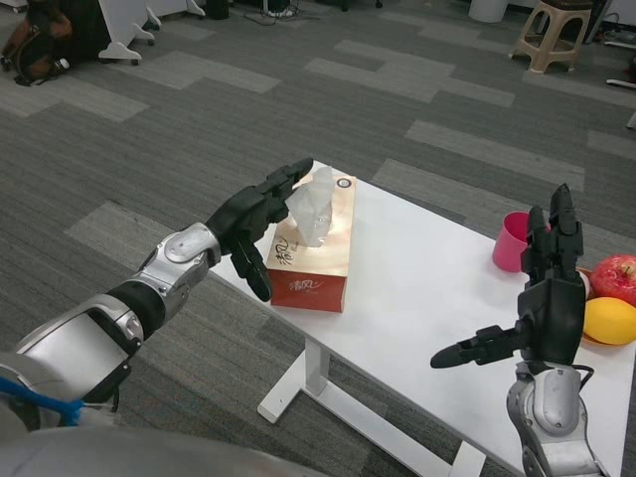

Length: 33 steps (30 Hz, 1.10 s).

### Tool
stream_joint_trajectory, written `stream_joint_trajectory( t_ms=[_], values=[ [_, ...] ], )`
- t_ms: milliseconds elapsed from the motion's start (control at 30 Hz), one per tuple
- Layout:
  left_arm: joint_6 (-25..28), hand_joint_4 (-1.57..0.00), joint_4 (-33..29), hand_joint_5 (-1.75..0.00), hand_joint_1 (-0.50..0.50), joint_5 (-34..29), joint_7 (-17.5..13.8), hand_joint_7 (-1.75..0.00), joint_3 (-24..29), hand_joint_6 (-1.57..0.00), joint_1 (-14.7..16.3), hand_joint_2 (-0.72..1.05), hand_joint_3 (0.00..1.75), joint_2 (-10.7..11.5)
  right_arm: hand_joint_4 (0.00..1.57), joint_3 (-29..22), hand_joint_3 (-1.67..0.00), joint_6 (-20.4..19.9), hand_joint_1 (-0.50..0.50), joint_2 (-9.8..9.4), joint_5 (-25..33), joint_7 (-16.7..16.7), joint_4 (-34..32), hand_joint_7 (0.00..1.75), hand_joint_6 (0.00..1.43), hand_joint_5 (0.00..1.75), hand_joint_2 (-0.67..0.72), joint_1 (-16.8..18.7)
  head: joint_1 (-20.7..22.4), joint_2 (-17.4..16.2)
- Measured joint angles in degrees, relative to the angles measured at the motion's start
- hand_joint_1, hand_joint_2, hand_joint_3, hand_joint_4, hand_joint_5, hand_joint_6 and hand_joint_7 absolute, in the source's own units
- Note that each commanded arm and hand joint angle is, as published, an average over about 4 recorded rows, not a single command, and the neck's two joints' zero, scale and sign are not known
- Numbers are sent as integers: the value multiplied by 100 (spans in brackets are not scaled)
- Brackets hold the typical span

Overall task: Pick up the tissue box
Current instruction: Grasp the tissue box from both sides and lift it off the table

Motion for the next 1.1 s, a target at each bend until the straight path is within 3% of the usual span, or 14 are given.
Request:
stream_joint_trajectory(
  t_ms=[300,500,600,733,900,1100],
  values=[
    [-35,0,210,0,50,0,5,0,588,0,-8,-37,0,3,3,4,-8,0,-46,7,0,0,1,0,0,0,47,6,3,12],
    [-63,0,717,0,50,55,19,0,626,0,-179,-37,0,71,3,22,-8,0,-46,15,1,0,18,0,0,0,47,6,8,36],
    [-70,0,1048,0,50,140,25,0,519,0,-375,-37,0,77,3,48,-8,1,-49,24,1,0,32,0,0,0,47,6,6,37],
    [-55,0,1518,0,50,154,30,0,296,0,-689,-37,0,81,3,65,0,1,-46,42,1,0,51,0,0,0,47,7,-7,41],
    [58,0,2063,0,50,161,64,0,-144,0,-1108,-37,0,112,3,68,-8,1,-46,85,2,0,71,0,0,0,47,8,-23,40],
    [203,0,2316,0,50,154,92,0,-649,0,-1397,-37,0,201,3,68,-8,1,-46,94,2,0,89,0,0,0,47,8,-18,45]
  ],
)
